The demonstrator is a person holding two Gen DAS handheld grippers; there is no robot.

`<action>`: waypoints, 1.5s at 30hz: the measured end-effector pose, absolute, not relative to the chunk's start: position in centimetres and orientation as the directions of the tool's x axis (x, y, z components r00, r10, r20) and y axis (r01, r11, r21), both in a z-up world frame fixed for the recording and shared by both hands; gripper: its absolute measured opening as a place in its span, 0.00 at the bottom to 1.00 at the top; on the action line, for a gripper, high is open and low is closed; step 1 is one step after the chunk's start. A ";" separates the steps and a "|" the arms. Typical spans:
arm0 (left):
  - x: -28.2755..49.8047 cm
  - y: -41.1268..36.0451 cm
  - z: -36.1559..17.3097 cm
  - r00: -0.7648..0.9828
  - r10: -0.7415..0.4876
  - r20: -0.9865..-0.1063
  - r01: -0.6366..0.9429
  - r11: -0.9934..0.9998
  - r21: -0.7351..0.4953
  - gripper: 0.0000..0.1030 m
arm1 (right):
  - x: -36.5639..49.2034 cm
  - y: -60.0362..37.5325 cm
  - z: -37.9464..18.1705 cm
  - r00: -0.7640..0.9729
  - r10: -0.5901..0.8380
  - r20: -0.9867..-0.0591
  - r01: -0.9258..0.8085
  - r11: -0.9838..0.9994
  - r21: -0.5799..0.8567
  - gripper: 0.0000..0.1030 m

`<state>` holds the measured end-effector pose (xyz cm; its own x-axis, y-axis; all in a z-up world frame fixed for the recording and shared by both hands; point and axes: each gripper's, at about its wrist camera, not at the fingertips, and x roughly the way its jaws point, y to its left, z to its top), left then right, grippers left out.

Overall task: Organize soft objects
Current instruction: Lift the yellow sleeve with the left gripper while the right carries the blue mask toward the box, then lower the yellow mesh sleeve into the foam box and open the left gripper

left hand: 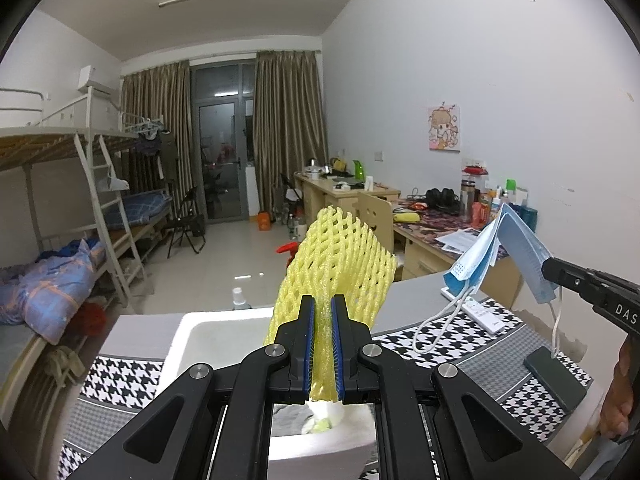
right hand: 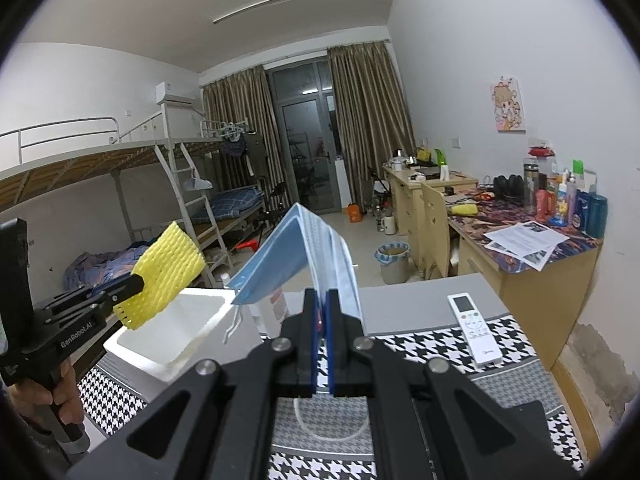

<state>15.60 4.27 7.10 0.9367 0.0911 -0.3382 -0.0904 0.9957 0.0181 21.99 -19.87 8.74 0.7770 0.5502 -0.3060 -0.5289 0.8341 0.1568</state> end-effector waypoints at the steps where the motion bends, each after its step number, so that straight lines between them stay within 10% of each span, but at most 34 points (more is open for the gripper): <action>1: 15.6 4.4 7.1 0.936 0.095 -0.339 -0.095 0.995 0.016 0.08 | 22.0 -19.6 8.7 0.775 0.553 -0.306 -0.532 0.832 0.154 0.05; 40: 17.0 10.3 4.0 0.880 0.157 -0.448 -0.179 0.984 -0.007 0.10 | 22.1 -11.8 9.2 0.703 0.630 -0.329 -0.627 0.768 0.132 0.05; 42: 17.0 10.4 3.7 0.877 0.149 -0.456 -0.170 0.985 -0.006 0.13 | 22.2 -11.5 9.2 0.702 0.630 -0.332 -0.627 0.768 0.130 0.05; 45: 16.8 10.8 3.5 0.876 0.151 -0.458 -0.176 0.984 -0.012 0.49 | 22.2 -11.3 9.1 0.703 0.627 -0.334 -0.626 0.769 0.126 0.05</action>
<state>16.83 10.78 3.52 0.8762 0.1508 -0.4577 -0.1758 0.9844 -0.0121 22.20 -11.30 9.11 0.7033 0.6273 -0.3344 -0.6261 0.7694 0.1264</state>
